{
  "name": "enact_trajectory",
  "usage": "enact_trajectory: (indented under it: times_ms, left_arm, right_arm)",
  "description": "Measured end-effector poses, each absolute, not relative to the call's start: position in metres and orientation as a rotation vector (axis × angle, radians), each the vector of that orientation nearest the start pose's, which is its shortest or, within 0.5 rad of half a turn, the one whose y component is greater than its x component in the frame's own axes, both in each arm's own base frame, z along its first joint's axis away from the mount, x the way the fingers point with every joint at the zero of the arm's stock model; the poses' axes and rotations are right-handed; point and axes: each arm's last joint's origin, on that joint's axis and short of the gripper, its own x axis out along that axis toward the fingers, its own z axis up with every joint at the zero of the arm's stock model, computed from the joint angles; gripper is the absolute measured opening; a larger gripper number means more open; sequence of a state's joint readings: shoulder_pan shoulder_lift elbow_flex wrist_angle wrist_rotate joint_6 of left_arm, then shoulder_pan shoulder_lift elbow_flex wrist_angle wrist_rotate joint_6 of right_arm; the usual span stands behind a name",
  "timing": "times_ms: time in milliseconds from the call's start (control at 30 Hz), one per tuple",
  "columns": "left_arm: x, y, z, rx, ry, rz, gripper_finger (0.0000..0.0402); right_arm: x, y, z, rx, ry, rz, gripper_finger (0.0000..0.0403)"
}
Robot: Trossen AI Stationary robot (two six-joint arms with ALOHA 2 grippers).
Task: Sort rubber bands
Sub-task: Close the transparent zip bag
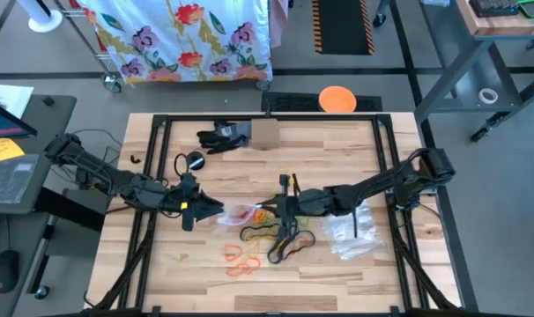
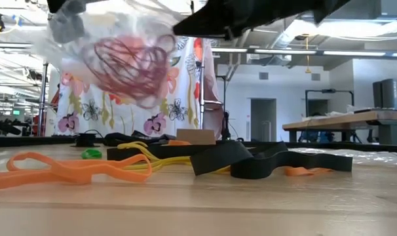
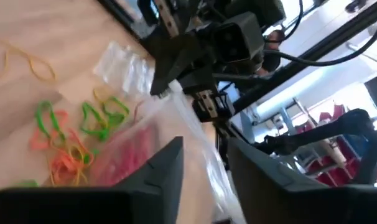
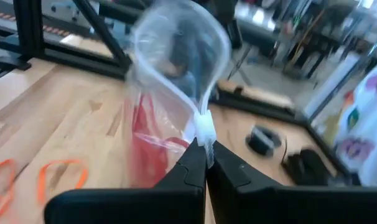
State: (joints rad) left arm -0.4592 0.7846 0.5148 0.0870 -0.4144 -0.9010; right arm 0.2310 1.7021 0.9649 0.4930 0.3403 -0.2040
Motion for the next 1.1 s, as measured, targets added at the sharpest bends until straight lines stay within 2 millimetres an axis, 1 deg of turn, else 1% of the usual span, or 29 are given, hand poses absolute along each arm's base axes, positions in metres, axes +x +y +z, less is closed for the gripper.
enact_trajectory:
  times_ms: [100,233,300,367,467,533,600,700,800,900,967,1100]
  left_arm:
    - [0.161,-0.062,0.265,-0.734,0.189,0.056,0.0150]
    - [0.158,-0.052,0.264,-0.621,0.206,0.091,0.0159]
    - [0.160,-0.049,0.264,-0.588,0.206,0.079,0.0159]
    - [0.165,-0.047,0.266,-0.562,0.186,0.054,0.0159]
    - [0.177,-0.044,0.272,-0.440,0.196,0.050,0.0159]
    - [0.186,-0.043,0.278,-0.358,0.202,0.058,0.0159]
    - [0.196,-0.042,0.286,-0.307,0.205,0.045,0.0159]
    - [0.213,-0.041,0.291,-0.263,0.254,0.005,0.0159]
    - [0.231,-0.041,0.286,-0.237,0.321,0.004,0.0159]
    - [0.243,-0.043,0.277,-0.209,0.371,-0.003,0.0159]
    - [0.249,-0.044,0.275,-0.205,0.381,-0.009,0.0159]
    - [0.256,-0.047,0.271,-0.226,0.389,-0.081,0.0159]
  right_arm:
    - [0.349,0.072,0.233,-0.207,0.308,-0.090,0.0000]
    - [0.335,0.069,0.245,-0.083,0.363,-0.066,0.0000]
    - [0.331,0.067,0.247,-0.003,0.399,-0.047,0.0000]
    - [0.330,0.064,0.244,0.078,0.471,-0.035,0.0000]
    - [0.336,0.060,0.239,0.162,0.569,-0.035,0.0000]
    - [0.346,0.059,0.238,0.206,0.607,-0.007,0.0000]
    - [0.355,0.058,0.239,0.228,0.637,0.011,0.0000]
    - [0.369,0.057,0.241,0.238,0.670,0.022,0.0000]
    - [0.379,0.058,0.247,0.238,0.677,0.024,0.0000]
    - [0.385,0.059,0.253,0.229,0.671,0.028,0.0000]
    - [0.385,0.059,0.254,0.228,0.676,0.027,0.0000]
    - [0.385,0.059,0.253,0.228,0.680,0.026,0.0000]
